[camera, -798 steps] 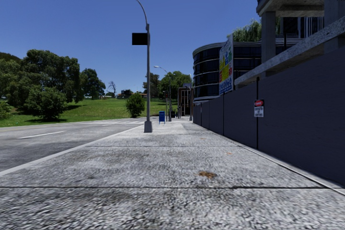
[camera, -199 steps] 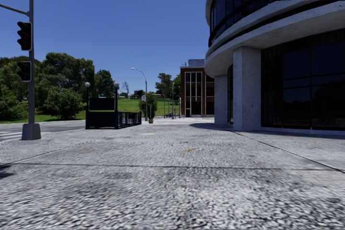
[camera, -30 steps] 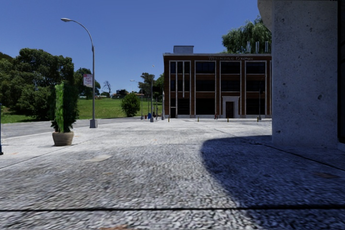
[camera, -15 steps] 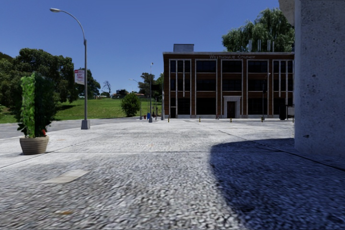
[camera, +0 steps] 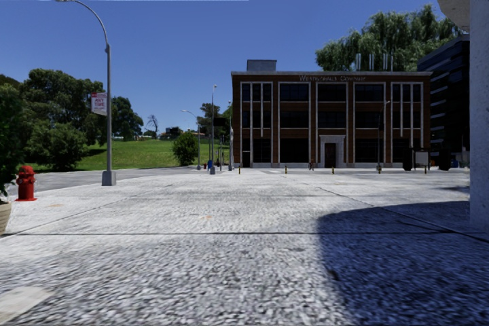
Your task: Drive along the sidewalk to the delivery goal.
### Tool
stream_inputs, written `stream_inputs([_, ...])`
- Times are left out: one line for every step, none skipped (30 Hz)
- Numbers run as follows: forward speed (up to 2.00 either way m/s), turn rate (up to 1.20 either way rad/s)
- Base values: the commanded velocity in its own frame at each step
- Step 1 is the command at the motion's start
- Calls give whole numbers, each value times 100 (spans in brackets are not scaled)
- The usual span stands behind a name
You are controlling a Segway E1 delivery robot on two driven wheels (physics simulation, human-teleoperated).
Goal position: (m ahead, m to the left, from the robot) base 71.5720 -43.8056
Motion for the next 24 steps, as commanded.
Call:
stream_inputs([200,0])
stream_inputs([200,0])
stream_inputs([200,0])
stream_inputs([200,0])
stream_inputs([200,0])
stream_inputs([200,0])
stream_inputs([200,0])
stream_inputs([200,0])
stream_inputs([200,0])
stream_inputs([200,0])
stream_inputs([200,0])
stream_inputs([200,0])
stream_inputs([200,0])
stream_inputs([200,0])
stream_inputs([200,0])
stream_inputs([200,0])
stream_inputs([200,0])
stream_inputs([200,0])
stream_inputs([200,0])
stream_inputs([200,0])
stream_inputs([200,0])
stream_inputs([200,0])
stream_inputs([200,0])
stream_inputs([200,0])
